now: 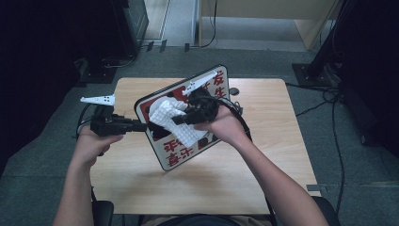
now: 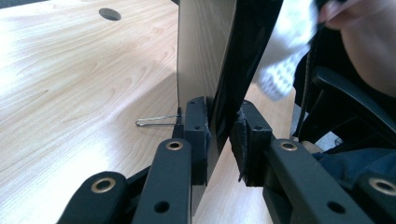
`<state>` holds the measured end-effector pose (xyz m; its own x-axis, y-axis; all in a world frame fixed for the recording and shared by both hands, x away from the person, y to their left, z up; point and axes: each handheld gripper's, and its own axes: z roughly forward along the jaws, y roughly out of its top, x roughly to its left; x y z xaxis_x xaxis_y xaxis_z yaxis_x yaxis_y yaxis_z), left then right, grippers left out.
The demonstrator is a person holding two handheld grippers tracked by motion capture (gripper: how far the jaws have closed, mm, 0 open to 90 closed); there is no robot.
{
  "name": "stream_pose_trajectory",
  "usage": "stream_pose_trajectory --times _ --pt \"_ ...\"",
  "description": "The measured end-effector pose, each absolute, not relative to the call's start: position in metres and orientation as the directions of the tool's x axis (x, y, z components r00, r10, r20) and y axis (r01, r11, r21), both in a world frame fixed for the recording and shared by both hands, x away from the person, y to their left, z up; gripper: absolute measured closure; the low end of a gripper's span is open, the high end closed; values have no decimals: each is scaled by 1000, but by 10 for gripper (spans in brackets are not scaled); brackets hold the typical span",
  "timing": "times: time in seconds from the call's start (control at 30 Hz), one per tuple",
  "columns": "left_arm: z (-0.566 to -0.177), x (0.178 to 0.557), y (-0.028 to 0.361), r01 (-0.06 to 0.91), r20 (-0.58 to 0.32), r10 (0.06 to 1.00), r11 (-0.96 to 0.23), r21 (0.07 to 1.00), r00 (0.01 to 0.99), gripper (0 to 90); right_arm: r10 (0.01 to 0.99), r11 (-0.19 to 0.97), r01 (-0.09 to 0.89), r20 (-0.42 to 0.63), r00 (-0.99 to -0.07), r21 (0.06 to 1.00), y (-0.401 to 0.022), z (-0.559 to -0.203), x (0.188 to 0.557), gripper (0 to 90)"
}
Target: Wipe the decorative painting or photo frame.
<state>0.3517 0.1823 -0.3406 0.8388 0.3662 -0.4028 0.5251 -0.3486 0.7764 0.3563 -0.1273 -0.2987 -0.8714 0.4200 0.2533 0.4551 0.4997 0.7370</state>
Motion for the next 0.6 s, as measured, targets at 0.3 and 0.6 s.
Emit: stream_pose_trajectory --times 0.3,0.6 --pt "-341 351 183 518 -398 360 -351 780 844 772 408 514 394 187 -894 762 -99 -259 363 796" --pt "-341 352 183 514 -396 356 -354 781 847 774 418 511 412 201 -886 754 -93 -265 371 795"
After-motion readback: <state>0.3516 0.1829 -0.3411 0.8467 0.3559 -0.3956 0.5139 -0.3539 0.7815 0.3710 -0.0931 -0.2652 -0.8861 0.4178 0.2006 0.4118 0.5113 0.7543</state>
